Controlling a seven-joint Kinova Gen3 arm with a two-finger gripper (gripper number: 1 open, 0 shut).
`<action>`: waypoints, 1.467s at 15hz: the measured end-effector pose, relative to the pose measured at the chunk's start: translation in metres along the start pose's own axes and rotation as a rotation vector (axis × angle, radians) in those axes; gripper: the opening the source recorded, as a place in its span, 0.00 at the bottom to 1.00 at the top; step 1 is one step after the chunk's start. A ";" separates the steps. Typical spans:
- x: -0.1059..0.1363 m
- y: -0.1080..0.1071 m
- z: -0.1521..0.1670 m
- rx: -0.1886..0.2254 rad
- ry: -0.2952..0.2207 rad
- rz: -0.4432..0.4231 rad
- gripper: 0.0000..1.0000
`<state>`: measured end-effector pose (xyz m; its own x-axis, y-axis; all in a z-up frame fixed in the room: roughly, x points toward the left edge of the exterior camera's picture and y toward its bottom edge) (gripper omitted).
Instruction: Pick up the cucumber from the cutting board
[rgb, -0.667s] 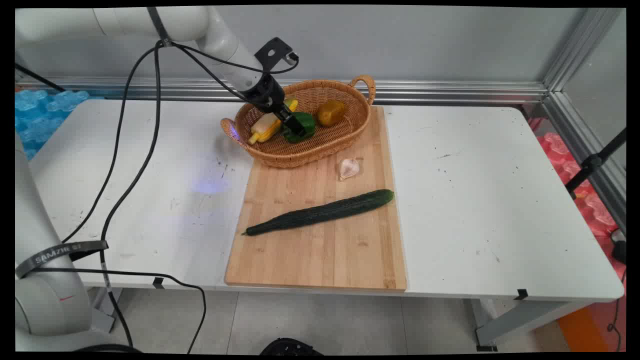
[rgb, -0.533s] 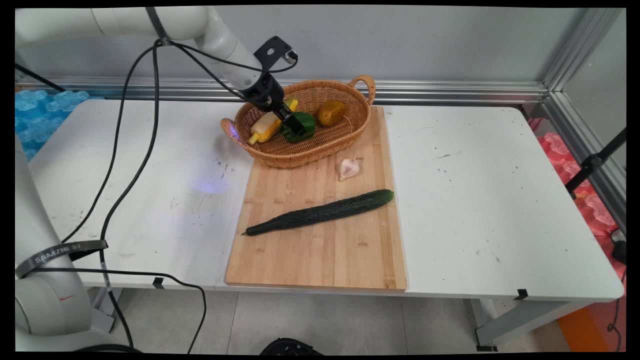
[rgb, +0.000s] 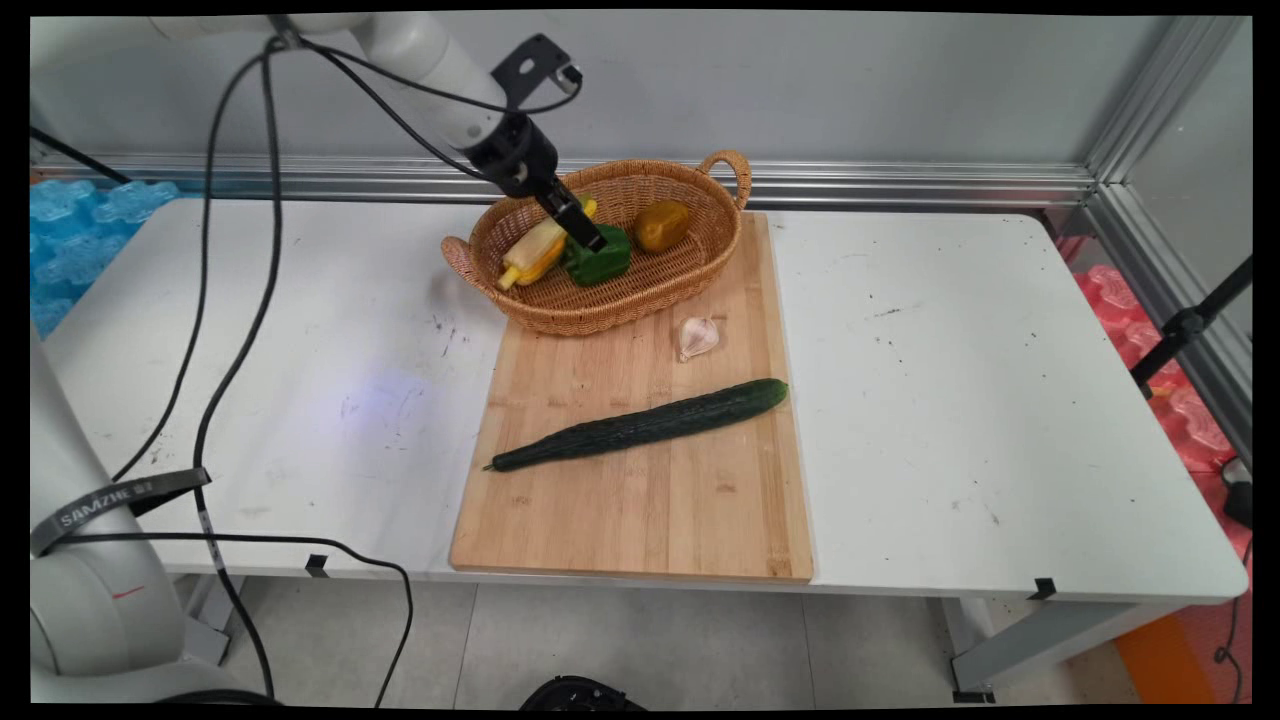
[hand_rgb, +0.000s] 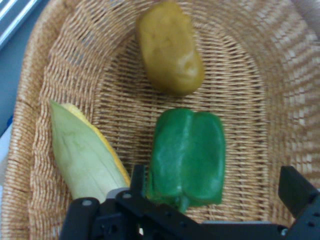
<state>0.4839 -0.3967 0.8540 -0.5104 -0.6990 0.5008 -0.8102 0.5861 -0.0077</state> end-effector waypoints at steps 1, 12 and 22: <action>0.001 0.003 -0.010 -0.005 0.001 0.017 1.00; -0.018 0.057 -0.115 -0.098 -0.039 0.198 1.00; -0.025 0.140 -0.103 -0.173 -0.085 0.277 1.00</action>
<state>0.4129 -0.2549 0.9299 -0.7327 -0.5305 0.4263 -0.5799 0.8145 0.0170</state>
